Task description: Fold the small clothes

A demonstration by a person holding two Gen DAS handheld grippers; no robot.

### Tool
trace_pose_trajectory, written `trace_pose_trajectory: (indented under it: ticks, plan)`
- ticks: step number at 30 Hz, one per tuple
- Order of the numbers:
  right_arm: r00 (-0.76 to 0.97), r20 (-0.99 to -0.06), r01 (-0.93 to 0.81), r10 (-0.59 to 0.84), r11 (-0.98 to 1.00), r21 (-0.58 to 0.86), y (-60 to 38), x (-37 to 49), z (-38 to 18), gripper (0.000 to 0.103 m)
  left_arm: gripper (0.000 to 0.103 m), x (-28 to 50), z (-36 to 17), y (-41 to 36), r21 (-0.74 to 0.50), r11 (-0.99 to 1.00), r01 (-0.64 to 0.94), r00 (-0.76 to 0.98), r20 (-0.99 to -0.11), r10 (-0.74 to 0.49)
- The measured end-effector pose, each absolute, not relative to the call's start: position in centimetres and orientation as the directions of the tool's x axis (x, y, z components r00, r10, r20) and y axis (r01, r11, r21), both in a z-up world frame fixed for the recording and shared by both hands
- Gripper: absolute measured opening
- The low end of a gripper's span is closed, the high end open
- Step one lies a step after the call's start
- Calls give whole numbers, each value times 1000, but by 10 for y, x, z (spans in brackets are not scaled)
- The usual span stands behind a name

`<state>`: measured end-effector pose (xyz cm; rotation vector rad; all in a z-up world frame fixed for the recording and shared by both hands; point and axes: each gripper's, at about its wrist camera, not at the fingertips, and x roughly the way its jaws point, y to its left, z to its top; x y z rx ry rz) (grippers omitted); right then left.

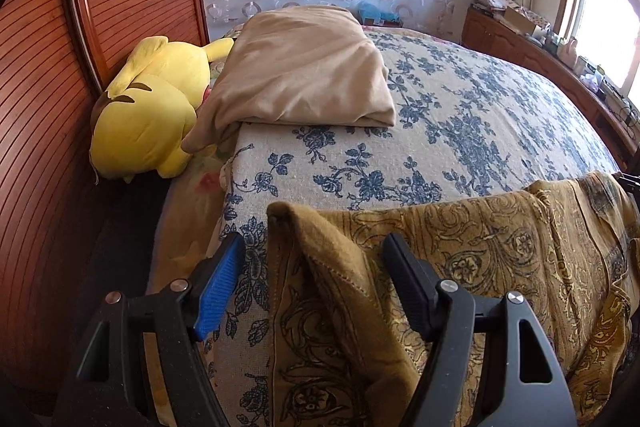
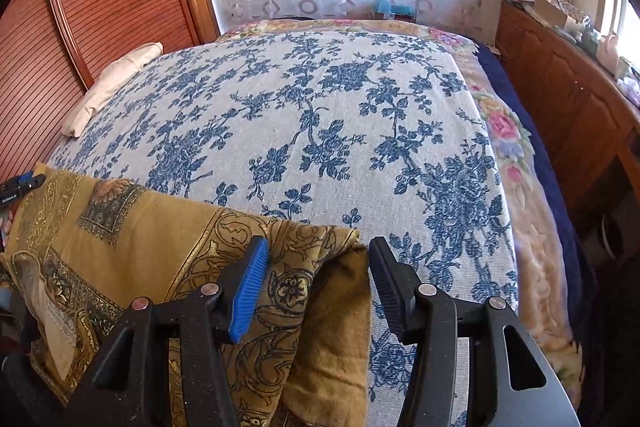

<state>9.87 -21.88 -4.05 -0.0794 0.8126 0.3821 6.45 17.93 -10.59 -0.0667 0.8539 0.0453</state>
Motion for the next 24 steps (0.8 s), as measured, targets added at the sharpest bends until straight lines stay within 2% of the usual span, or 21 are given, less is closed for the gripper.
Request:
trace_pose_trajectory:
  ticks: [10, 13, 18, 20, 22, 24]
  plan:
    - [649, -688, -352, 326, 930, 109, -225, 92, -48, 54, 71, 73, -104, 179, -42, 999, -35, 646, -764, -9]
    - [649, -688, -355, 325, 929, 105, -225, 90, -49, 51, 59, 71, -103, 178, -56, 998, -25, 656, -755, -25]
    - [633, -692, -377, 348, 919, 118, -225, 88, -48, 33, 42, 70, -102, 175, -66, 998, -3, 661, -748, -48]
    - [626, -691, -389, 361, 913, 125, -224, 87, -48, 24, 25, 70, -101, 174, -80, 997, 5, 660, -748, -64]
    - [623, -687, -395, 374, 909, 136, -224, 85, -48, 16, 13, 68, -99, 171, -92, 996, 18, 657, -749, -81]
    - [621, -681, -404, 389, 903, 148, -225, 81, -46, 10, 9, 62, -94, 166, -87, 996, 26, 669, -739, -82]
